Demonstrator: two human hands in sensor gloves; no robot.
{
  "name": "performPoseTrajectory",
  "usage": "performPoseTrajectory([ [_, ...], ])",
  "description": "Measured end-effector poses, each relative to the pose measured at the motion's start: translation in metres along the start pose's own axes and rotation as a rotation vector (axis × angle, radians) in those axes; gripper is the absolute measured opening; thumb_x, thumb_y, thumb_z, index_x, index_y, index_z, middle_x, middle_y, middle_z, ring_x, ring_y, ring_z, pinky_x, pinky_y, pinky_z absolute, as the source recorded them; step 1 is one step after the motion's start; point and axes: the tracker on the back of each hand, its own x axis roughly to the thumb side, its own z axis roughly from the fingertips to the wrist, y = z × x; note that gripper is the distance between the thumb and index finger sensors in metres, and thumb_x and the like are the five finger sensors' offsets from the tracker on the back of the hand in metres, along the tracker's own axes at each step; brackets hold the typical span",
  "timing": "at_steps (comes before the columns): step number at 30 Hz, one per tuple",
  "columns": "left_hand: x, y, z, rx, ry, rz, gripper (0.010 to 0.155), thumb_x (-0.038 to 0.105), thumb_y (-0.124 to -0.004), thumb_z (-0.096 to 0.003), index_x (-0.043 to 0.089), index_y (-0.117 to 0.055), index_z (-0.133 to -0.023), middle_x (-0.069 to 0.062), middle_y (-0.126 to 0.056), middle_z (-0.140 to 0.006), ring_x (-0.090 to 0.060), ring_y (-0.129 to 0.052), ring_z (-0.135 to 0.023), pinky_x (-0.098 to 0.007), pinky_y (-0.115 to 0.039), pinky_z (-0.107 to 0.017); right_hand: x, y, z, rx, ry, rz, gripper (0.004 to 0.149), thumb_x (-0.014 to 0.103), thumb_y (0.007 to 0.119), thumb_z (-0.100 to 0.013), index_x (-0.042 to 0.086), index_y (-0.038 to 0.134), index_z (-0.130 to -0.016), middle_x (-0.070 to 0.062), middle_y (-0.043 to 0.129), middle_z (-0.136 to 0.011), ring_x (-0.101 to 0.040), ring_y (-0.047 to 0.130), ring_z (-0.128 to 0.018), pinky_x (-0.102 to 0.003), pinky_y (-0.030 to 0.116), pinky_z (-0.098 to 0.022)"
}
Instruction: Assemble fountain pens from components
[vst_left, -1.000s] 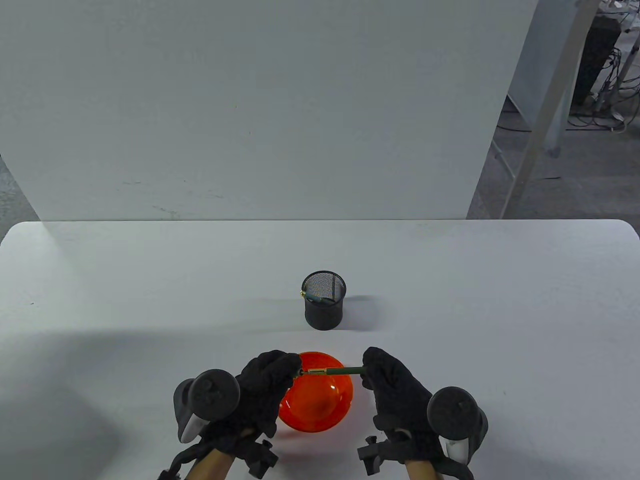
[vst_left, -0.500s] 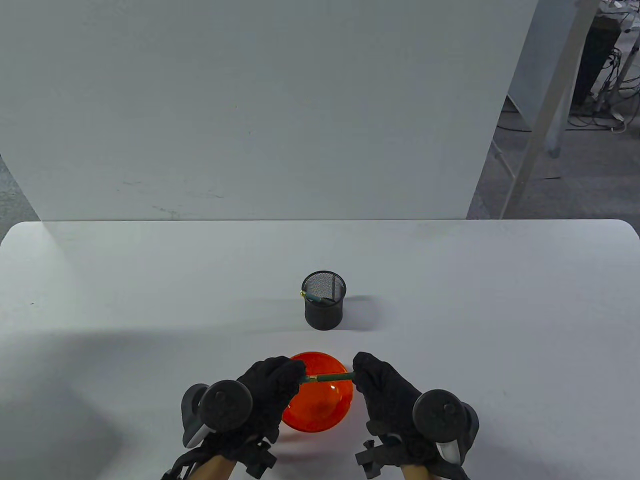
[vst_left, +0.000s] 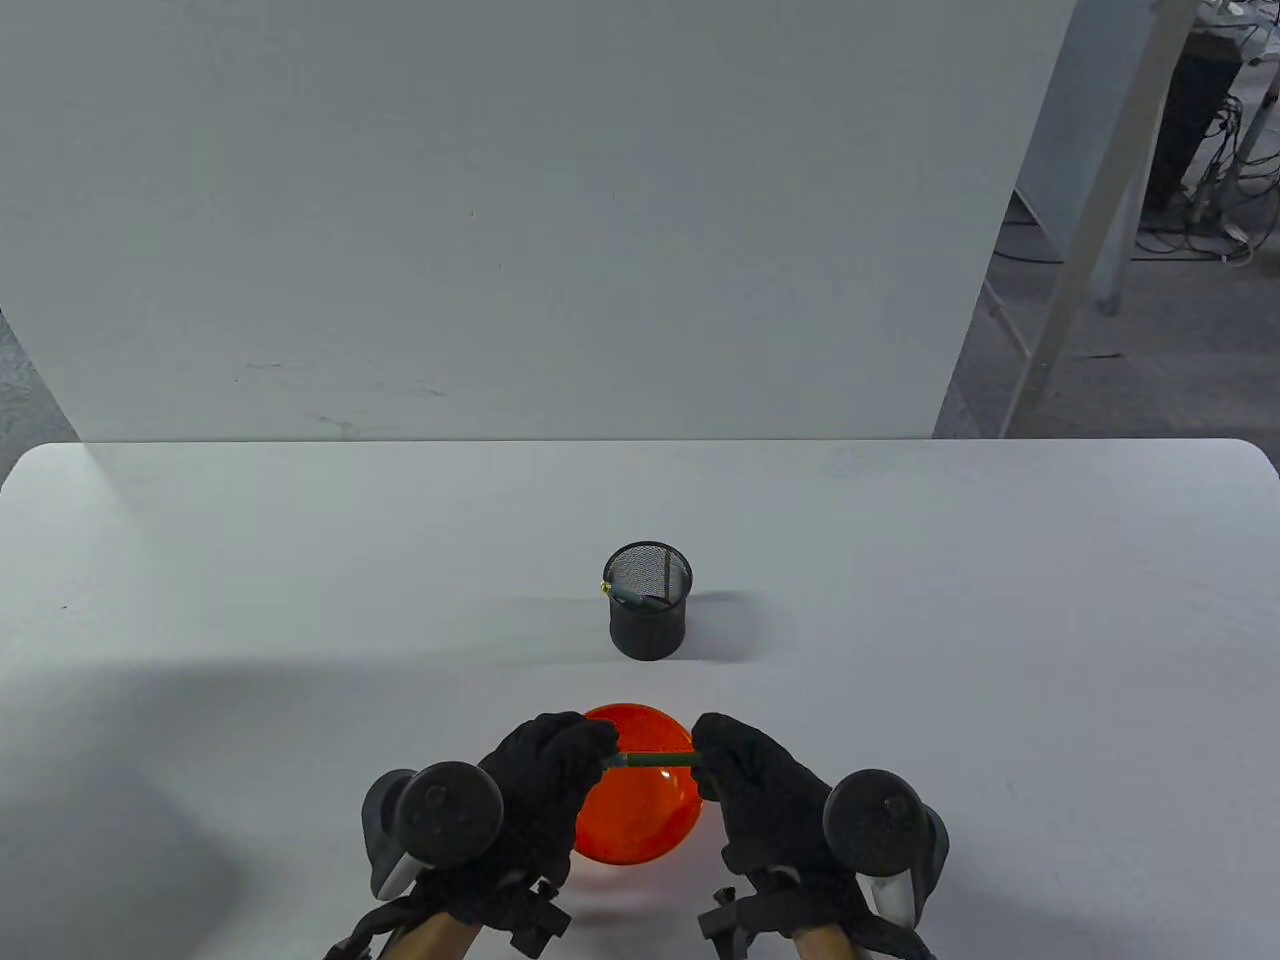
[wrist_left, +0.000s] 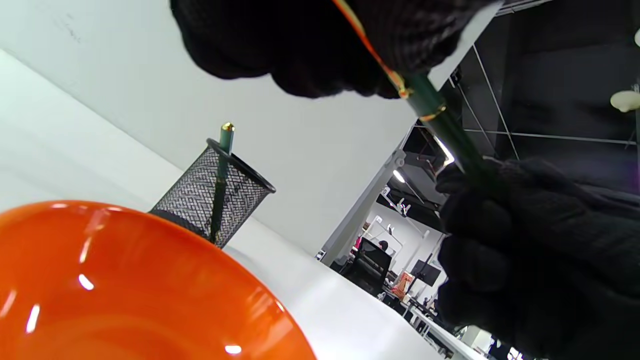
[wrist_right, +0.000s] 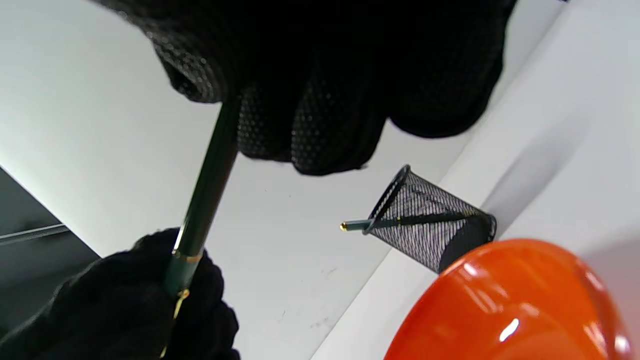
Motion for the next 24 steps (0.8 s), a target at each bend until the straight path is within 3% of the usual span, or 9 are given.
performPoseTrajectory([
  [3,-0.007,-0.004,0.000,-0.045,0.039,0.061,0.045,0.039,-0.073,-0.0538,0.032,-0.071,-0.099,0.000,-0.079,-0.097,-0.020,-0.089,-0.079,-0.046,-0.079,-0.061,-0.007,-0.002,-0.002,0.009,0.043,-0.014,0.040,0.037,0.068,-0.057,0.021,0.080,-0.092,-0.003,0.093,-0.076,-0.021,0.097,-0.062,-0.049,0.084,-0.051],
  [6,-0.012,-0.002,0.001,-0.022,0.063,-0.029,0.050,0.046,-0.073,-0.0525,0.033,-0.068,-0.101,0.001,-0.077,-0.099,-0.021,-0.087,-0.081,-0.046,-0.078,-0.061,-0.008,-0.005,0.001,-0.022,0.045,0.003,0.041,0.037,0.068,-0.057,0.021,0.079,-0.093,-0.003,0.093,-0.077,-0.021,0.096,-0.062,-0.049,0.084,-0.051],
  [15,-0.019,0.007,0.004,0.088,0.135,0.084,0.047,0.048,-0.079,-0.0505,0.034,-0.074,-0.095,0.004,-0.087,-0.091,-0.018,-0.095,-0.072,-0.044,-0.082,-0.057,-0.014,-0.010,0.000,-0.042,0.087,-0.064,0.041,0.037,0.067,-0.057,0.021,0.079,-0.093,-0.002,0.093,-0.077,-0.021,0.097,-0.062,-0.048,0.084,-0.051],
  [24,-0.028,0.005,0.003,0.026,0.165,0.215,0.045,0.043,-0.078,-0.0518,0.034,-0.074,-0.096,0.003,-0.086,-0.092,-0.018,-0.095,-0.074,-0.044,-0.082,-0.059,-0.014,-0.004,-0.001,0.003,0.115,-0.079,0.041,0.036,0.067,-0.057,0.019,0.079,-0.093,-0.004,0.093,-0.076,-0.022,0.097,-0.062,-0.048,0.084,-0.050],
])
